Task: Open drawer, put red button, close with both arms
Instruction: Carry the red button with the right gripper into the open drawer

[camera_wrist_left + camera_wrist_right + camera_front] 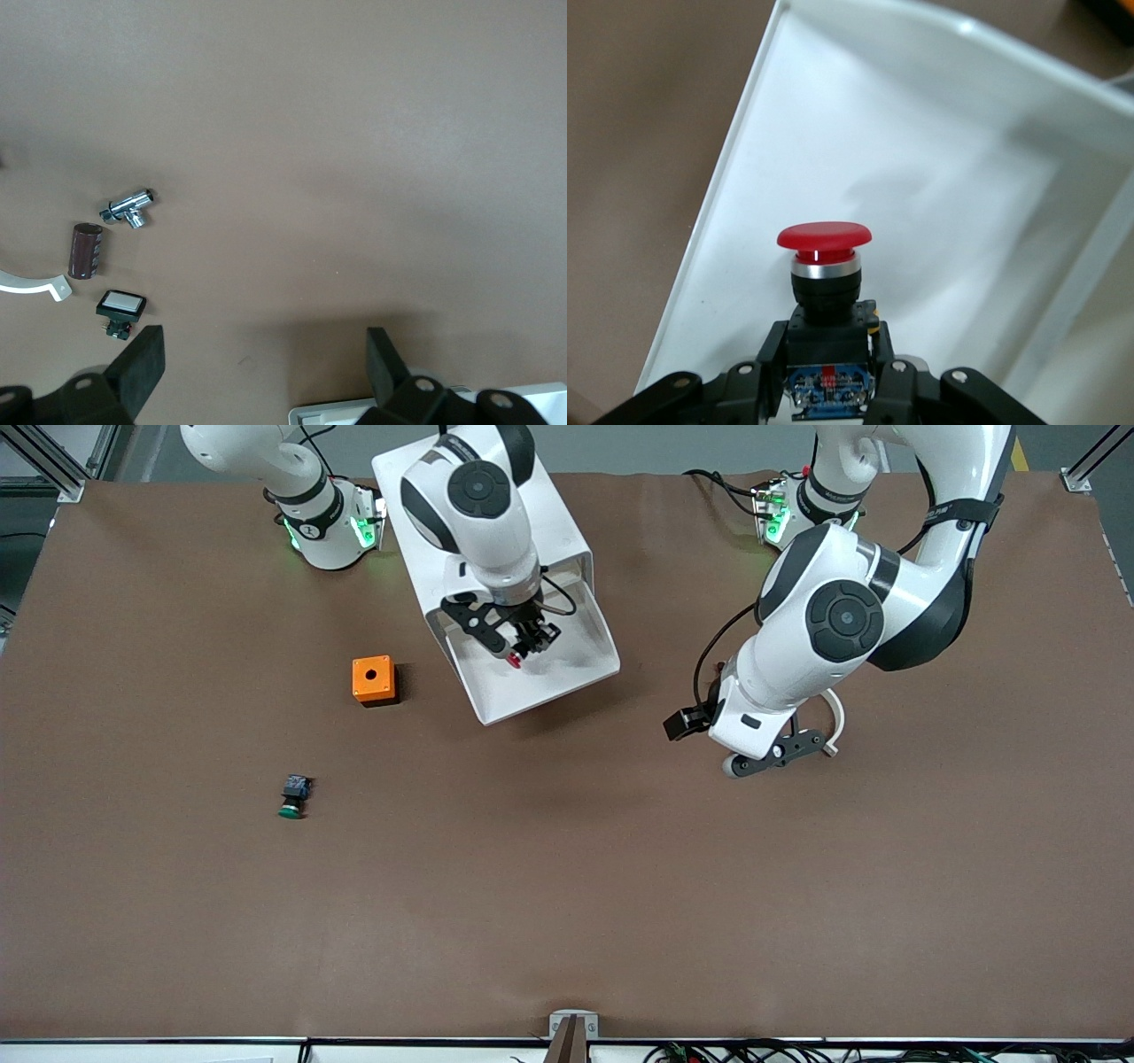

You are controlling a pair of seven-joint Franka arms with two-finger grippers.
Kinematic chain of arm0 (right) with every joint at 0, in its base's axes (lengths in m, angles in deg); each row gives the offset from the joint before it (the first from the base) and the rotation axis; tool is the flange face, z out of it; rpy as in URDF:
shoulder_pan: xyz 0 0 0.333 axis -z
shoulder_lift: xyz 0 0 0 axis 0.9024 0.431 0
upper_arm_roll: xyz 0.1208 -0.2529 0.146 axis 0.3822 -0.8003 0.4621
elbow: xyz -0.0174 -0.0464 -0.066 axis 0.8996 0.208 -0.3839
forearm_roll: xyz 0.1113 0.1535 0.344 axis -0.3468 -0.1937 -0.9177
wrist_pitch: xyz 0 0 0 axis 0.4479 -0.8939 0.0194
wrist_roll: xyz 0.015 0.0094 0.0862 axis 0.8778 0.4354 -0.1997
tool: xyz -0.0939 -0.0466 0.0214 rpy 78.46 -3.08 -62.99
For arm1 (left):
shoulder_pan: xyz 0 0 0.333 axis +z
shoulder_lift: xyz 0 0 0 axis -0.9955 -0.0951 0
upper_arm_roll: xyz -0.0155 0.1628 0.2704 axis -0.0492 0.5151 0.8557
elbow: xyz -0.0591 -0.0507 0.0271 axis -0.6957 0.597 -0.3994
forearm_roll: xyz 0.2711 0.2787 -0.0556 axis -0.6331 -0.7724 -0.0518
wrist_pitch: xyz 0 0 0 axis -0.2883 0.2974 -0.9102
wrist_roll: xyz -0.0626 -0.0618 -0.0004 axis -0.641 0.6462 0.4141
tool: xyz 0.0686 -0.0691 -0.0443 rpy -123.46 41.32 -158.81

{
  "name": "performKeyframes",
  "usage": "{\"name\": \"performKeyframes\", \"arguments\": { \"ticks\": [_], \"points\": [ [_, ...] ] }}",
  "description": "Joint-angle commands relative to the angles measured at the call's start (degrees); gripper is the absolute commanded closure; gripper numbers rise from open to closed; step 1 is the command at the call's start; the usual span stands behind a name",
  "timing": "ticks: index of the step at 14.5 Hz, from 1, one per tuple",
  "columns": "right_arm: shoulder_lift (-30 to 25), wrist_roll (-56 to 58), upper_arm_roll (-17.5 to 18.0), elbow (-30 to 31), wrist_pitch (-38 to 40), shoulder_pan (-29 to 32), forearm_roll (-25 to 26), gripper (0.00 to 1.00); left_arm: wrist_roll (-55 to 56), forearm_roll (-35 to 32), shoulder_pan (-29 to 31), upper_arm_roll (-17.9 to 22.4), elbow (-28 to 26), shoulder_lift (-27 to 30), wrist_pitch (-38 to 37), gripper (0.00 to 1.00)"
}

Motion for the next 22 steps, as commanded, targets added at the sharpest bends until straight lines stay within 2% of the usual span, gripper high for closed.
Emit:
{"name": "performKeyframes", "arguments": {
  "ticks": [1,16,17,18,20,22],
  "points": [
    [4.1,-3.0,-0.6,-4.2,0.9,-1.8,0.7,1.0,-0.2,-0.7,0.3,-0.6,-0.6,0.3,0.8,0.0],
    [5.1,3.5,-0.6,-5.1,3.1,-3.3,3.1,0.99,-0.2,-0.7,0.2,-0.6,-0.6,0.3,0.8,0.0],
    [5.1,3.3,-0.7,-5.1,3.1,-3.0,3.1,0.3,-0.3,-0.7,0.1,-0.6,-0.6,0.3,0.8,0.0],
    [5.1,2.8,-0.7,-5.4,3.1,-3.1,3.2,0.0,-0.2,-0.7,0.1,-0.6,-0.6,0.3,0.8,0.0],
    [5.0,3.5,-0.7,-6.7,4.2,-3.0,3.3,0.0,-0.3,-0.7,0.1,-0.6,-0.6,0.3,0.8,0.0],
    [5.0,4.9,-0.9,-10.6,8.1,-2.4,3.4,0.0,-0.3,-0.7,0.1,-0.6,-0.5,0.3,0.8,0.0]
  ]
}}
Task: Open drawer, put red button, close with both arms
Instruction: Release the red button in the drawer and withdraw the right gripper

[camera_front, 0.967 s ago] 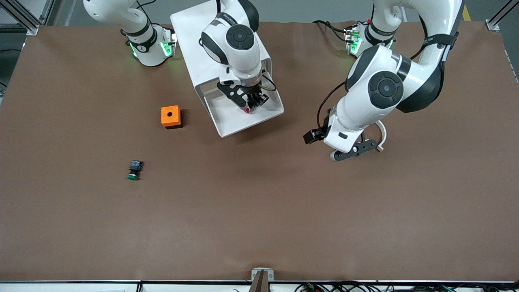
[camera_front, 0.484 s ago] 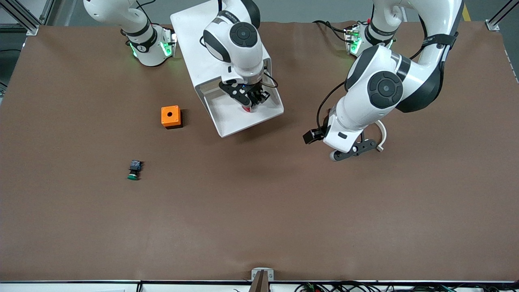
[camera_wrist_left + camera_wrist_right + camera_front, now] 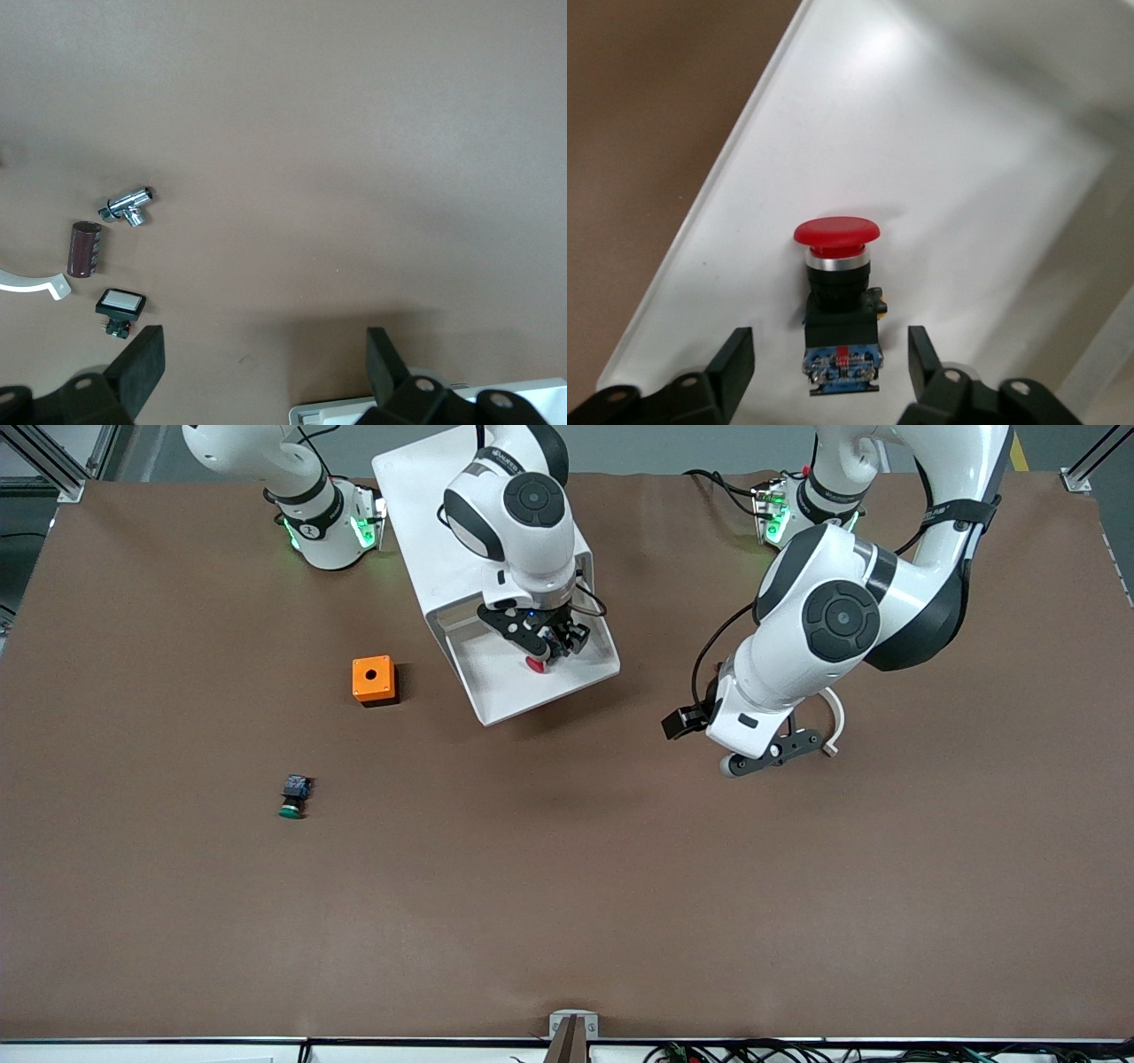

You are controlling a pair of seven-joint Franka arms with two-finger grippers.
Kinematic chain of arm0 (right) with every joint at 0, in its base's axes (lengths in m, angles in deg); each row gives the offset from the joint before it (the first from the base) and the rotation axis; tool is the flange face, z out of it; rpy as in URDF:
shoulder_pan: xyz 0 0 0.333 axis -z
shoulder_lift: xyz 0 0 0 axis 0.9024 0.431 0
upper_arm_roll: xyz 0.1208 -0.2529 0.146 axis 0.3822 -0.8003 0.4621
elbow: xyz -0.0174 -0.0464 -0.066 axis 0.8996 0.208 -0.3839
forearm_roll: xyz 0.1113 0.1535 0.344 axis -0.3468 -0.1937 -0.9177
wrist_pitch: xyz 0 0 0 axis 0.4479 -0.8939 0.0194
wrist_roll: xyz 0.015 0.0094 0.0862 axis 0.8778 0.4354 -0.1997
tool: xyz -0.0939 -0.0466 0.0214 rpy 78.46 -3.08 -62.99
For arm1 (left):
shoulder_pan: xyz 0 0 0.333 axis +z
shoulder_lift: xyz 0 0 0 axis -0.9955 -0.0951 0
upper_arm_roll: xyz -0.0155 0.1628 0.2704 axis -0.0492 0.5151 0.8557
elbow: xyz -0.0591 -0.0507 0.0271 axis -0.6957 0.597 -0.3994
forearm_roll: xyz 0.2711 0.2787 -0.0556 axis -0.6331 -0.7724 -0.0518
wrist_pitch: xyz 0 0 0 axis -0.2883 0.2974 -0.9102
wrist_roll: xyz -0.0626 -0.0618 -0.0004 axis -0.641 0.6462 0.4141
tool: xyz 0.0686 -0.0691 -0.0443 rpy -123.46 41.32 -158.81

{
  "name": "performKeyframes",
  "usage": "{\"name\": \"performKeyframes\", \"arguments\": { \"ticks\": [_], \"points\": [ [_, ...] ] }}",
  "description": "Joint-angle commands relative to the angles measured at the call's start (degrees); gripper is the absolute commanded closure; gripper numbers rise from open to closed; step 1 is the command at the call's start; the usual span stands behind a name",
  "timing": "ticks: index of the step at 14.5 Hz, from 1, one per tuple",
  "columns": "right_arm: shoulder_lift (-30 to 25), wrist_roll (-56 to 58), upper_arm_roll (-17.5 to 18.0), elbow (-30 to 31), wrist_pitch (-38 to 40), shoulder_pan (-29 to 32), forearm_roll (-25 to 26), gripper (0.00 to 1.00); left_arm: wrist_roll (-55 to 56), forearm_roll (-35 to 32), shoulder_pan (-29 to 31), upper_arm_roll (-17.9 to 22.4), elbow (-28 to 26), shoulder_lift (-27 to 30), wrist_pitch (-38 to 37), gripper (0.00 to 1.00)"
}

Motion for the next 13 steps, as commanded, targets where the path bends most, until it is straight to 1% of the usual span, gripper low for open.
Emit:
{"name": "performKeyframes", "arguments": {
  "ticks": [1,5,7,10,13],
  "points": [
    [0.4,3.9,-0.5,-7.0,7.3,1.2,0.9,0.0,-0.3,-0.7,0.1,-0.4,-0.4,0.3,0.8,0.0],
    [0.3,14.6,-0.5,-13.9,16.3,5.8,0.7,0.0,-0.2,-0.7,0.1,-0.4,-0.3,0.1,0.8,0.0],
    [0.1,20.4,-0.6,-15.9,19.9,8.1,0.7,0.0,-0.2,-0.8,-0.3,-0.4,-0.3,-1.4,0.9,0.0],
    [-0.6,32.1,-0.6,-18.9,25.0,13.7,0.8,0.0,-0.6,-1.5,-1.9,-0.4,-0.2,-2.6,1.6,0.0],
    [-1.5,43.5,-0.7,-20.6,29.1,19.7,1.0,0.0,-0.5,-3.4,-5.7,-0.4,-0.2,-5.9,9.1,0.0]
  ]
}}
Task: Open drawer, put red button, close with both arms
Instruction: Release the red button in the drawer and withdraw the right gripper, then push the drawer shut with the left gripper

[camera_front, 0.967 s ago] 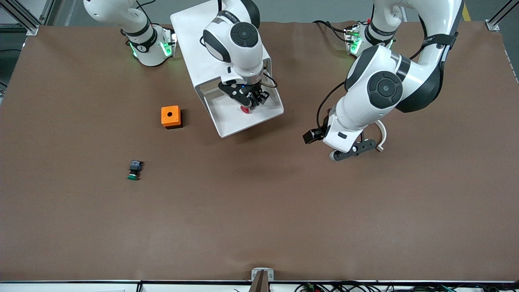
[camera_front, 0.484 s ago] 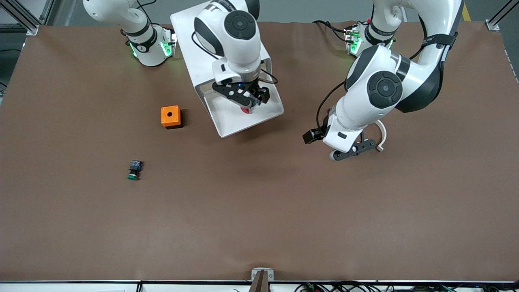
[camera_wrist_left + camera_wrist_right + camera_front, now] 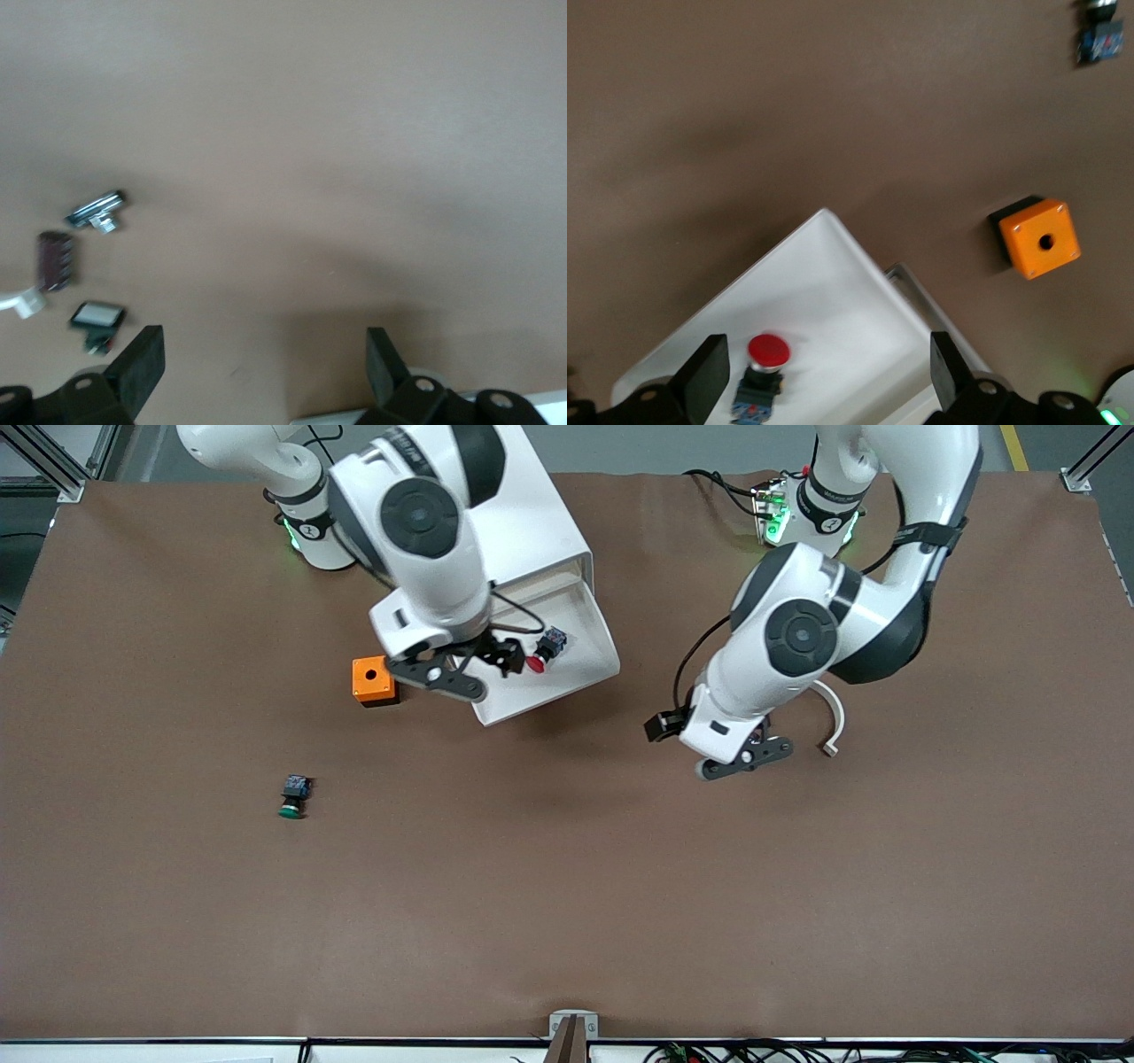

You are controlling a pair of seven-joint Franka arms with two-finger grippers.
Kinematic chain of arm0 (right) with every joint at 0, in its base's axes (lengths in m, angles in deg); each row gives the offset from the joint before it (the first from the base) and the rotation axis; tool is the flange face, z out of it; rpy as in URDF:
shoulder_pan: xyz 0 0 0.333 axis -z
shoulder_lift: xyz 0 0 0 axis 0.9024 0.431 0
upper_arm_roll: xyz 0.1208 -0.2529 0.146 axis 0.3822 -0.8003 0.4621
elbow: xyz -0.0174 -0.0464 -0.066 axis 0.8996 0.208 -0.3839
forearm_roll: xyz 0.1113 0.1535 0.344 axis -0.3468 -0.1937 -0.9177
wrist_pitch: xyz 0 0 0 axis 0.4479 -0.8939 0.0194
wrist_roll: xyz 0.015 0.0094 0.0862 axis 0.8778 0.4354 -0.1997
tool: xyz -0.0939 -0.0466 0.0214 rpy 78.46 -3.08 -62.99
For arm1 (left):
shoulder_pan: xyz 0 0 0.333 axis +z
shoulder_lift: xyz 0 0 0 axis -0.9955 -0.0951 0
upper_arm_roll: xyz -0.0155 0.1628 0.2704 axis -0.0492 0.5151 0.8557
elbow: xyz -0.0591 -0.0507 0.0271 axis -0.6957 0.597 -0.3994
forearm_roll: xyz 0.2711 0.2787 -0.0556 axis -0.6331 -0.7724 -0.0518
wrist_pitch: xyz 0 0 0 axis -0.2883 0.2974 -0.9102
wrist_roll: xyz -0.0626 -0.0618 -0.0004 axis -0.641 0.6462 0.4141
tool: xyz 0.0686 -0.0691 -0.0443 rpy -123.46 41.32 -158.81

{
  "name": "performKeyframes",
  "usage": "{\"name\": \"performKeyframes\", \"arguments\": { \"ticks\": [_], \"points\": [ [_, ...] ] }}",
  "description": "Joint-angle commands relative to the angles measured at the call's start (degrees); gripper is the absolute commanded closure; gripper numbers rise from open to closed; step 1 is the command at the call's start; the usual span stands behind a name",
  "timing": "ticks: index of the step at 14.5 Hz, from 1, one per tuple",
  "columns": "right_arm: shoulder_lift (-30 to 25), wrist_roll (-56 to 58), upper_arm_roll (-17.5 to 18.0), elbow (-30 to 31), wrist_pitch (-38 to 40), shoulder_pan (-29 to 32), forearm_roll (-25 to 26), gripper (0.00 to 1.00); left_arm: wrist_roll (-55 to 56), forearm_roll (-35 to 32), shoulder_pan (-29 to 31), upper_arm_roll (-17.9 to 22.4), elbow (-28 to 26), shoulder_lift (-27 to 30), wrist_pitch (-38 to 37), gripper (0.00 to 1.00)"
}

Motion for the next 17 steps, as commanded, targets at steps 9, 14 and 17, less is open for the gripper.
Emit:
{"name": "performKeyframes", "arguments": {
  "ticks": [9,14,17],
  "points": [
    [-7.9,43.5,0.7,-1.9,14.7,29.6,2.1,0.0,13.1,-2.1,-11.6,-0.2,2.7,-10.9,11.0,0.0],
    [-8.4,54.6,0.8,-2.3,16.7,38.5,4.5,0.0,14.9,-1.7,-14.6,-0.2,2.7,-11.2,11.0,0.0],
    [-8.2,53.8,0.9,-2.2,17.3,39.8,4.7,0.0,16.9,-1.6,-15.8,-0.2,2.8,-11.9,11.0,0.0]
  ]
}}
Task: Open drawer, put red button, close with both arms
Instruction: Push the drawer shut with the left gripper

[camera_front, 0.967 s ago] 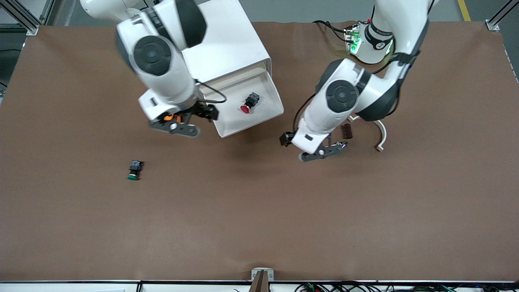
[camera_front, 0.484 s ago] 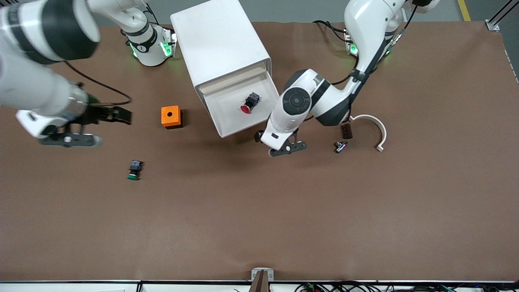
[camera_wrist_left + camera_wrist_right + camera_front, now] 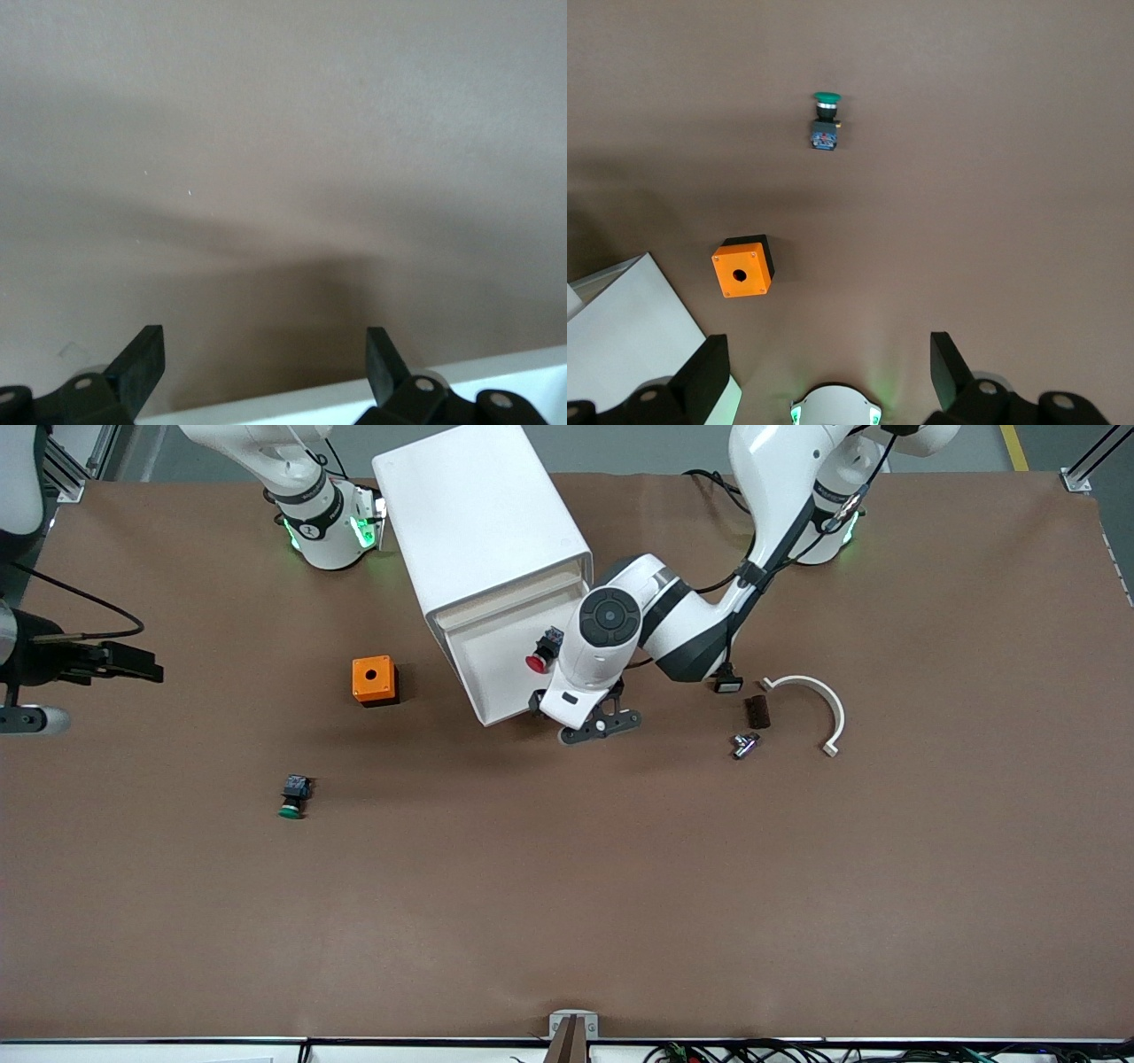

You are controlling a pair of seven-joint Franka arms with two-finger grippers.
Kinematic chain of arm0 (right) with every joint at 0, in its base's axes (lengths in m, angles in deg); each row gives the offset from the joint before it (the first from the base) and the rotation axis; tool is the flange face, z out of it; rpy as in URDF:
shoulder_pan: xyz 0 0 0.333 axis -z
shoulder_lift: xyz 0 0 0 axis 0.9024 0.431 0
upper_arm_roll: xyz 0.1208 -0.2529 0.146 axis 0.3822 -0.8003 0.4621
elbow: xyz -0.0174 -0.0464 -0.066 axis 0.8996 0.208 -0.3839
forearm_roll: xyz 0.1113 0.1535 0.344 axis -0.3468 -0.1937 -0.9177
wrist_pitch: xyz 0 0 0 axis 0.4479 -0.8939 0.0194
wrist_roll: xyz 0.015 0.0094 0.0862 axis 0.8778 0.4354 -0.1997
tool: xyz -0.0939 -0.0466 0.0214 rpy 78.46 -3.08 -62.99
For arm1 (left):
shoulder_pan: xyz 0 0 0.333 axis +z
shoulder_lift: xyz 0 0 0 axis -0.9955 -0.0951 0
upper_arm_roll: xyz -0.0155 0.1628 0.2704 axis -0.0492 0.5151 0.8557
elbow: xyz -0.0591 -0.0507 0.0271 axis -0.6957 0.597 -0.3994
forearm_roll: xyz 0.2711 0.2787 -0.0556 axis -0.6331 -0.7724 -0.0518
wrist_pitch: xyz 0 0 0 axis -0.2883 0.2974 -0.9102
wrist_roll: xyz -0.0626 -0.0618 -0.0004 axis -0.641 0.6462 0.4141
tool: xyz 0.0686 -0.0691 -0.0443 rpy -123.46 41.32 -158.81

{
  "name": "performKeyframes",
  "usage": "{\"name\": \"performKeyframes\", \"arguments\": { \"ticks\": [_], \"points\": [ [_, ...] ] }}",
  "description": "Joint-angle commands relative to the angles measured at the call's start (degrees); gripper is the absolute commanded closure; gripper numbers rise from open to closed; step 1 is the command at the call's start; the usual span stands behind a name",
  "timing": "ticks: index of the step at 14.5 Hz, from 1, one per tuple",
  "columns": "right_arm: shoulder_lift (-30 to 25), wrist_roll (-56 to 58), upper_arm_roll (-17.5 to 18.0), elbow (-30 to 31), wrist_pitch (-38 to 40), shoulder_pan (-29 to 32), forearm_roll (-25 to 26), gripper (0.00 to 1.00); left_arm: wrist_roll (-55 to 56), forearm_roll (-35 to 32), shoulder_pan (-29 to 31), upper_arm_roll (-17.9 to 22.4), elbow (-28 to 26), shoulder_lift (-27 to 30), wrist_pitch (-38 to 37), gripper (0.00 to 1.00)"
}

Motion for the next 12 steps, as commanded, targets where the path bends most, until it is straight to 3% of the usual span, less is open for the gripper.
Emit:
{"name": "performKeyframes", "arguments": {
  "ticks": [1,5,12],
  "points": [
    [-0.1,-0.6,1.4,-0.3,1.0,1.0,0.8,0.0,3.1,-0.8,-1.0,0.0,1.0,-0.8,-0.6,0.0],
    [0.3,-1.6,1.6,-1.5,0.9,1.2,0.3,0.0,9.1,-0.8,-2.8,-0.1,1.0,-0.7,-1.2,0.0],
    [-0.6,-1.6,1.5,-5.1,3.3,0.9,1.0,0.0,13.3,1.6,-6.9,-0.1,1.1,-0.2,-8.6,0.0]
  ]
}}
